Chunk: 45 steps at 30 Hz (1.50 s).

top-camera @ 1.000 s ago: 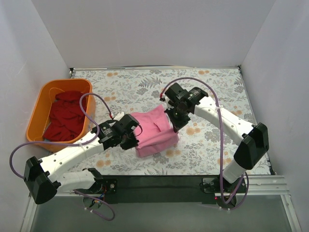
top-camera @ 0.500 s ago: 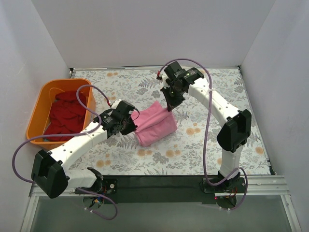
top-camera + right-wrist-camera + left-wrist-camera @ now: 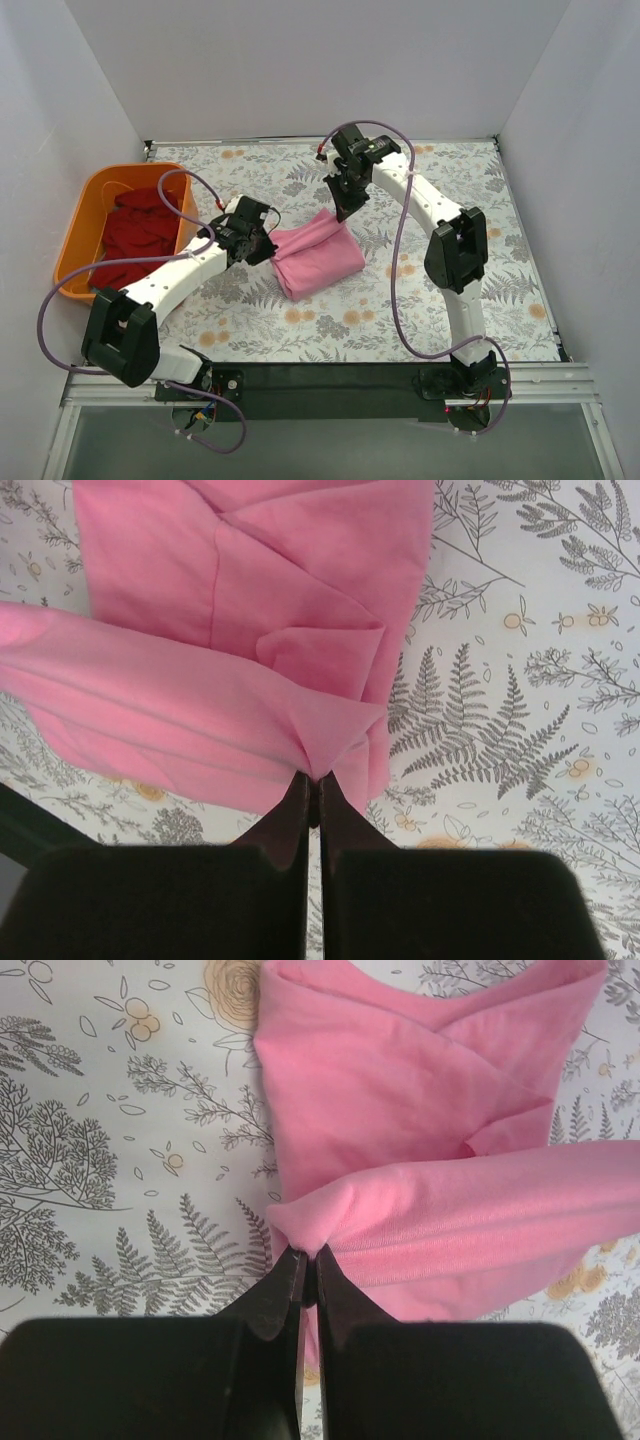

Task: Fold and stack the t-shirts
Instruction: Fold the tshirt

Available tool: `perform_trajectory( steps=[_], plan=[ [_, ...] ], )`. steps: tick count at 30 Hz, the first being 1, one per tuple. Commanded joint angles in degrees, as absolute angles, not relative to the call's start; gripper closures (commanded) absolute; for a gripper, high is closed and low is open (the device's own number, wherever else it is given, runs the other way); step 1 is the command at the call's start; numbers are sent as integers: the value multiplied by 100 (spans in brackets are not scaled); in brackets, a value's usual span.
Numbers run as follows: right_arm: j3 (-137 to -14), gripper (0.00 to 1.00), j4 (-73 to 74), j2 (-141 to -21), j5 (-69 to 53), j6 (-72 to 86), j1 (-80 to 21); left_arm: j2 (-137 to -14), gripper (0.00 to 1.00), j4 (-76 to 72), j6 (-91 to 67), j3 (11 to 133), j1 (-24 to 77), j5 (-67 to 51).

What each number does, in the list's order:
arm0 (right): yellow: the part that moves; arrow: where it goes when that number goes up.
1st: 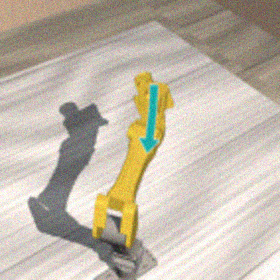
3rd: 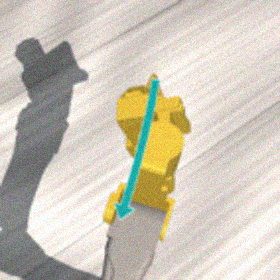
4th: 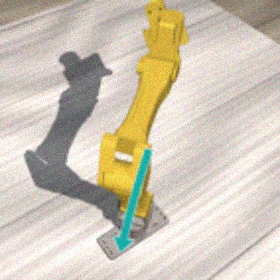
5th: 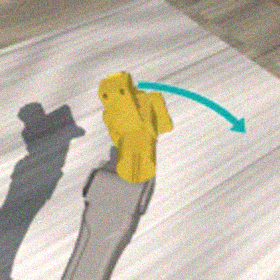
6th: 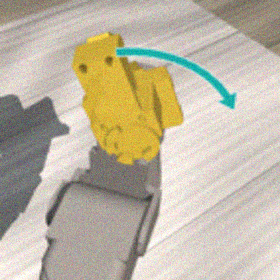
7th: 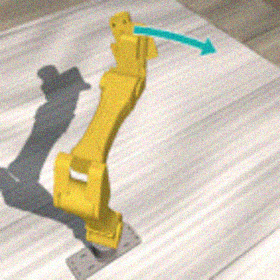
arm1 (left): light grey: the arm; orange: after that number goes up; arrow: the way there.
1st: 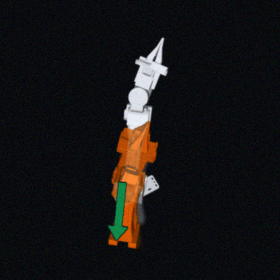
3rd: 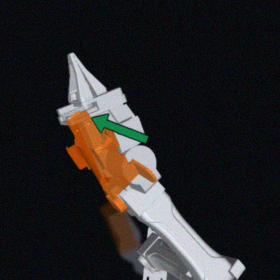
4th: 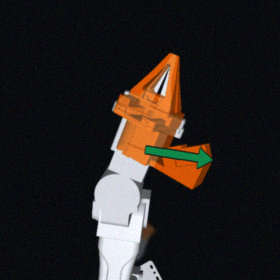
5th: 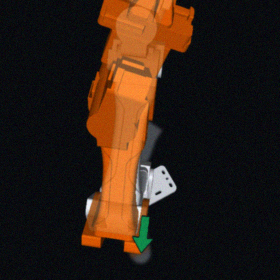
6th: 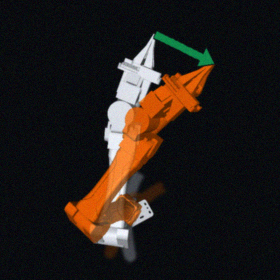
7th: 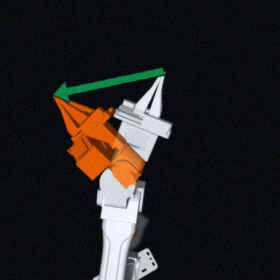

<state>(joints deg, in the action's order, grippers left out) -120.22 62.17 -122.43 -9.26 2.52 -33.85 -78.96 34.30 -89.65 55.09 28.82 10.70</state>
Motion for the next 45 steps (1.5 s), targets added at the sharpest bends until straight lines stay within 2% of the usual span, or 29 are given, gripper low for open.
perform_trajectory(
  steps=[1,8,15,18,20,21,22,28,32,34,36,40,42,43,45],
  plan=[
    [-12173,99,5758,-12357,-985,132,-3349,-7980,99,3200,-8842,5388,2725,1143],
    [-11936,99,5239,-12559,-897,176,-3270,-8446,97,2585,-8631,5256,2584,1213],
    [-11558,99,4739,-12630,-800,246,-3226,-8701,89,2426,-8482,5361,2514,1582],
    [-11383,99,4553,-12612,-782,351,-3208,-8692,89,2312,-8464,5379,2514,1635],
    [-11329,95,4413,-12595,-738,439,-3191,-8736,87,2216,-8455,5396,2514,1635],
    [-11277,93,4377,-12595,-721,474,-3190,-8745,84,2189,-8446,5405,2514,1626],
    [-11250,87,4325,-12586,-677,501,-3182,-8745,75,2154,-8446,5397,2514,1626],
    [-10628,73,3754,-12068,-317,852,-3147,-8728,61,1846,-8324,5458,2514,1714],
    [-10091,66,3183,-11550,-79,1081,-3120,-8482,33,1670,-8174,5423,2514,1565],
    [-9837,65,2972,-11207,-53,1134,-3120,-8202,28,1548,-8060,5274,2522,1425],
    [-9380,64,2552,-10831,-192,1116,-3120,-7964,27,1529,-7954,5151,2514,1389],
    [-8799,64,2005,-10503,-1350,800,-3120,-7445,27,1486,-7770,4773,2584,1179],
    [-8605,64,1907,-10529,-1668,756,-3120,-7321,31,1459,-7674,4597,2601,1020],
    [-8561,64,1803,-10564,-1922,765,-3120,-7339,37,1372,-7629,4562,2619,915],
    [-8499,64,1679,-10704,-2248,782,-3120,-7531,42,1327,-7585,4561,2619,713]
  ],
)
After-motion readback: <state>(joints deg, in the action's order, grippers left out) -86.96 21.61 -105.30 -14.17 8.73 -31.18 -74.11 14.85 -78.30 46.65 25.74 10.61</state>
